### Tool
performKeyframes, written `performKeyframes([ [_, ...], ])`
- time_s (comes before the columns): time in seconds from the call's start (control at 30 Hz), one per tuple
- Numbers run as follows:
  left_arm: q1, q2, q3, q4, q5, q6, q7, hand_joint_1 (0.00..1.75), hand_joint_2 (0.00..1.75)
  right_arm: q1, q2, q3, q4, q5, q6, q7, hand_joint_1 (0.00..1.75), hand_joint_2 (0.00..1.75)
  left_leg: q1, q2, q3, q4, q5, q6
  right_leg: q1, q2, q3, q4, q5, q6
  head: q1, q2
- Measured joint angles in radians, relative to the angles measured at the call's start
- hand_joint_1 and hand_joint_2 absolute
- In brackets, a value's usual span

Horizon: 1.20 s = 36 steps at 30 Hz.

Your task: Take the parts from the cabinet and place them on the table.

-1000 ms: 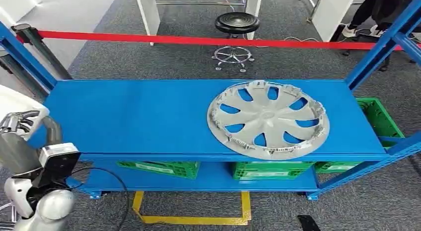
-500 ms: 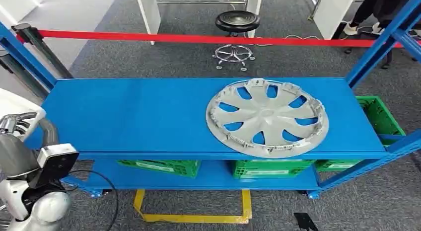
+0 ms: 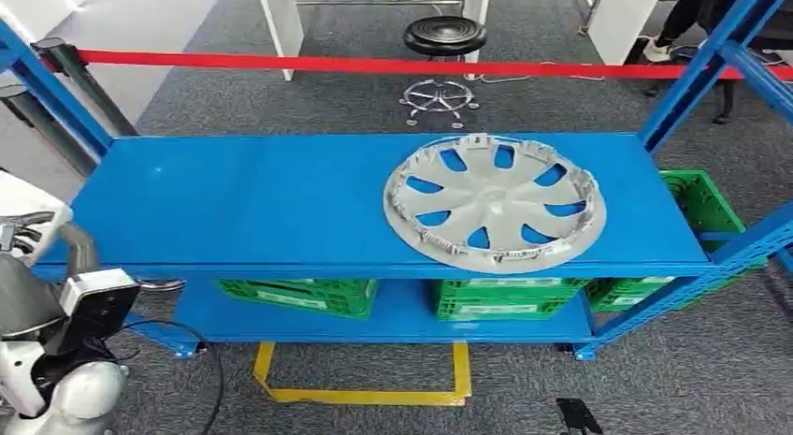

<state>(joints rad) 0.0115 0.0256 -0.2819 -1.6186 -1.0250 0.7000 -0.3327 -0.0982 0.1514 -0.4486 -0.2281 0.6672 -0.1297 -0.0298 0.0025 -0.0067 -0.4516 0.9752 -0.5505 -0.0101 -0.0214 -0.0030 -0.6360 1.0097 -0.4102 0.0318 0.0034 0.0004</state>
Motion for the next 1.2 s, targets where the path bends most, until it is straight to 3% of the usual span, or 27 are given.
performKeyframes([
  [0.07, -0.001, 0.002, 0.0, -0.001, 0.0, 0.0, 0.0, 1.75, 1.75, 0.003, 0.0, 0.0, 0.0, 0.0, 0.0, 0.0, 0.0, 0.0, -0.002, 0.001, -0.013, 0.002, 0.014, 0.014, 0.0, 0.0, -0.003, -0.01, 0.02, 0.015, -0.002, 0.0],
  [0.1, -0.002, 0.001, 0.0, -0.001, 0.0, 0.0, 0.0, 1.75, 1.75, 0.003, 0.0, 0.0, 0.0, 0.0, 0.0, 0.0, 0.0, 0.0, 0.006, 0.007, -0.021, -0.004, 0.029, 0.025, -0.004, 0.002, -0.014, -0.003, 0.006, 0.017, -0.003, 0.0],
  [0.13, -0.002, 0.001, 0.0, -0.001, -0.001, 0.0, 0.0, 1.75, 1.75, 0.002, 0.0, 0.0, 0.0, 0.0, -0.001, 0.0, 0.0, 0.0, 0.005, 0.006, -0.035, -0.005, 0.041, 0.032, -0.002, 0.001, -0.031, 0.022, -0.045, 0.019, 0.002, 0.0],
  [0.2, 0.0, 0.002, 0.0, -0.002, -0.002, 0.0, 0.0, 1.75, 1.75, 0.002, 0.0, 0.0, 0.0, 0.0, -0.001, 0.003, 0.0, 0.0, 0.002, 0.008, -0.061, -0.004, 0.062, 0.04, 0.0, 0.002, -0.065, 0.16, -0.169, 0.023, 0.006, 0.0],
  [0.23, -0.001, 0.002, 0.0, -0.002, -0.002, 0.0, 0.0, 1.75, 1.75, 0.002, 0.0, 0.0, 0.0, 0.0, -0.001, 0.003, 0.0, 0.0, 0.0, 0.009, -0.077, -0.003, 0.073, 0.043, 0.001, 0.002, -0.081, 0.244, -0.21, 0.024, 0.005, 0.0],
  [0.27, 0.0, 0.002, 0.0, -0.002, -0.002, 0.0, 0.0, 1.75, 1.75, 0.002, 0.0, 0.0, 0.0, 0.0, -0.001, 0.003, 0.0, 0.0, -0.003, 0.009, -0.091, -0.001, 0.083, 0.044, 0.002, 0.002, -0.086, 0.296, -0.213, 0.024, 0.006, 0.0],
  [0.33, 0.001, 0.002, 0.0, -0.002, -0.002, 0.0, 0.0, 1.75, 1.75, 0.002, 0.0, 0.0, 0.0, 0.0, -0.002, 0.003, 0.0, 0.0, -0.009, 0.009, -0.119, 0.003, 0.101, 0.044, 0.003, 0.002, -0.042, 0.283, -0.153, 0.017, 0.006, 0.0],
  [0.4, 0.0, 0.002, 0.0, -0.002, -0.002, 0.0, 0.0, 1.75, 1.75, 0.0, 0.0, 0.0, 0.0, 0.0, -0.002, 0.003, 0.0, 0.0, -0.013, 0.008, -0.141, 0.01, 0.116, 0.042, 0.011, 0.002, 0.076, 0.128, -0.101, -0.001, 0.006, 0.0],
  [0.43, 0.0, 0.002, 0.0, -0.002, -0.002, 0.0, 0.0, 1.75, 1.75, -0.003, -0.001, 0.0, -0.001, 0.0, -0.002, 0.003, 0.0, 0.0, -0.013, 0.009, -0.144, 0.014, 0.121, 0.038, 0.017, 0.003, 0.143, 0.034, -0.122, -0.012, 0.005, 0.0],
  [0.47, 0.0, 0.002, 0.0, -0.003, -0.002, 0.0, 0.0, 1.75, 1.75, -0.005, -0.002, 0.0, -0.001, 0.0, -0.003, 0.003, 0.0, 0.0, -0.019, 0.009, -0.151, 0.02, 0.128, 0.034, 0.017, 0.0, 0.191, -0.037, -0.138, -0.014, 0.005, 0.0],
  [0.5, 0.0, 0.003, 0.0, -0.004, -0.002, 0.0, 0.001, 1.75, 1.75, -0.007, -0.002, 0.0, -0.001, -0.001, -0.003, 0.003, 0.0, 0.0, -0.017, 0.011, -0.157, 0.019, 0.141, 0.028, 0.02, 0.002, 0.191, -0.05, -0.145, -0.008, 0.006, 0.0],
  [0.57, 0.0, 0.003, 0.0, -0.004, -0.002, 0.0, 0.002, 1.75, 1.75, -0.003, -0.002, 0.0, -0.001, -0.003, -0.004, 0.003, 0.0, 0.0, -0.012, 0.011, -0.164, 0.017, 0.158, 0.018, 0.024, 0.002, 0.178, -0.045, -0.133, -0.017, 0.006, 0.0],
  [0.6, 0.002, 0.003, 0.0, -0.004, -0.002, 0.001, 0.005, 1.75, 1.75, -0.001, 0.001, 0.0, 0.0, -0.004, -0.005, 0.003, 0.0, 0.0, -0.015, 0.009, -0.168, 0.019, 0.156, 0.012, 0.016, -0.003, 0.157, -0.055, -0.119, -0.029, 0.007, 0.0],
  [0.63, 0.004, 0.004, 0.002, -0.004, -0.002, 0.001, 0.006, 1.75, 1.75, -0.001, 0.003, 0.0, 0.001, -0.006, -0.005, 0.003, 0.0, 0.0, -0.013, 0.008, -0.179, 0.035, 0.117, 0.002, 0.014, -0.006, 0.16, -0.054, -0.107, -0.038, 0.004, 0.0],
  [0.67, 0.004, 0.006, 0.003, -0.004, -0.002, 0.0, 0.008, 1.75, 1.75, -0.002, 0.002, -0.001, 0.001, -0.007, -0.009, 0.002, 0.0, 0.0, -0.008, 0.007, -0.192, 0.087, 0.054, -0.005, 0.014, -0.006, 0.145, -0.054, -0.097, -0.047, 0.003, 0.0],
  [0.73, 0.005, 0.006, 0.004, -0.004, -0.002, 0.001, 0.011, 1.75, 1.75, -0.002, 0.002, -0.002, 0.001, -0.008, -0.01, -0.003, 0.0, 0.0, 0.0, 0.008, -0.221, 0.232, -0.052, -0.017, 0.016, -0.007, 0.115, -0.05, -0.074, -0.05, 0.002, 0.0],
  [0.77, 0.007, 0.007, 0.005, -0.004, -0.002, 0.001, 0.011, 1.75, 1.75, -0.001, 0.002, -0.002, 0.001, -0.009, -0.01, -0.006, 0.0, 0.0, 0.003, 0.008, -0.228, 0.295, -0.07, -0.021, 0.017, -0.008, 0.097, -0.047, -0.062, -0.05, 0.0, 0.0],
  [0.8, 0.008, 0.007, 0.007, -0.004, 0.0, 0.001, 0.011, 1.75, 1.75, 0.0, 0.002, -0.002, 0.001, -0.009, -0.01, -0.008, 0.0, 0.0, 0.006, 0.008, -0.22, 0.319, -0.053, -0.024, 0.017, -0.008, 0.078, -0.042, -0.051, -0.048, 0.0, 0.0],
  [0.83, 0.009, 0.007, 0.009, -0.005, 0.004, 0.001, 0.011, 1.75, 1.75, 0.001, 0.002, -0.002, 0.001, -0.01, -0.01, -0.013, 0.0, 0.0, 0.008, 0.008, -0.196, 0.306, -0.014, -0.026, 0.015, -0.009, 0.057, -0.034, -0.042, -0.045, 0.0, 0.0],
  [0.87, 0.009, 0.006, 0.013, -0.008, 0.011, 0.001, 0.01, 1.75, 1.75, 0.001, 0.002, -0.002, 0.001, -0.011, -0.01, -0.014, 0.0, 0.0, 0.009, 0.008, -0.16, 0.263, 0.024, -0.027, 0.015, -0.009, 0.038, -0.026, -0.035, -0.041, -0.001, 0.0],
  [0.9, 0.009, 0.006, 0.017, -0.011, 0.014, 0.001, 0.007, 1.75, 1.75, 0.002, 0.002, -0.002, 0.001, -0.013, -0.011, -0.015, 0.0, 0.0, 0.011, 0.008, -0.102, 0.182, 0.056, -0.026, 0.014, -0.009, 0.018, -0.016, -0.026, -0.037, 0.0, 0.0],
  [0.97, 0.009, 0.004, 0.026, -0.019, 0.012, 0.001, 0.002, 1.75, 1.75, 0.003, 0.002, -0.003, 0.001, -0.019, -0.014, -0.017, 0.0, 0.0, 0.006, 0.007, 0.005, 0.013, 0.002, -0.017, 0.018, -0.006, -0.004, -0.001, -0.013, -0.024, -0.001, 0.0],
  [1.0, 0.01, 0.004, 0.029, -0.024, 0.007, 0.001, 0.001, 1.75, 1.75, 0.005, 0.002, -0.003, 0.001, -0.022, -0.014, -0.02, 0.0, 0.0, 0.004, 0.006, 0.008, 0.0, -0.006, -0.005, 0.017, -0.007, -0.006, -0.003, -0.001, -0.018, 0.002, 0.0],
  [1.1, 0.016, 0.003, 0.042, -0.024, -0.007, 0.001, -0.002, 1.75, 1.75, 0.013, 0.002, -0.005, 0.001, -0.029, -0.015, -0.023, 0.0, 0.0, 0.002, 0.008, -0.022, -0.004, 0.025, 0.022, 0.014, -0.007, -0.014, -0.015, 0.033, 0.002, -0.002, 0.0],
  [1.13, 0.015, 0.0, 0.048, -0.024, -0.007, 0.001, -0.005, 1.75, 1.75, 0.014, -0.001, -0.007, 0.001, -0.03, -0.016, -0.023, 0.0, 0.0, 0.004, 0.013, -0.035, -0.006, 0.039, 0.03, 0.011, -0.003, -0.026, -0.004, 0.001, 0.005, -0.002, 0.0],
  [1.17, 0.016, -0.003, 0.056, -0.024, -0.007, 0.001, -0.01, 1.75, 1.75, 0.015, -0.001, -0.009, 0.001, -0.031, -0.017, -0.022, 0.0, 0.0, 0.005, 0.012, -0.052, -0.006, 0.053, 0.041, 0.011, -0.002, -0.044, 0.038, -0.071, 0.008, 0.005, 0.0],
  [1.2, 0.017, -0.005, 0.063, -0.025, -0.006, 0.001, -0.015, 1.75, 1.75, 0.016, -0.001, -0.011, 0.001, -0.031, -0.017, -0.019, 0.0, 0.0, 0.004, 0.012, -0.068, -0.006, 0.065, 0.042, 0.01, -0.001, -0.062, 0.104, -0.139, 0.011, 0.006, 0.0],
])
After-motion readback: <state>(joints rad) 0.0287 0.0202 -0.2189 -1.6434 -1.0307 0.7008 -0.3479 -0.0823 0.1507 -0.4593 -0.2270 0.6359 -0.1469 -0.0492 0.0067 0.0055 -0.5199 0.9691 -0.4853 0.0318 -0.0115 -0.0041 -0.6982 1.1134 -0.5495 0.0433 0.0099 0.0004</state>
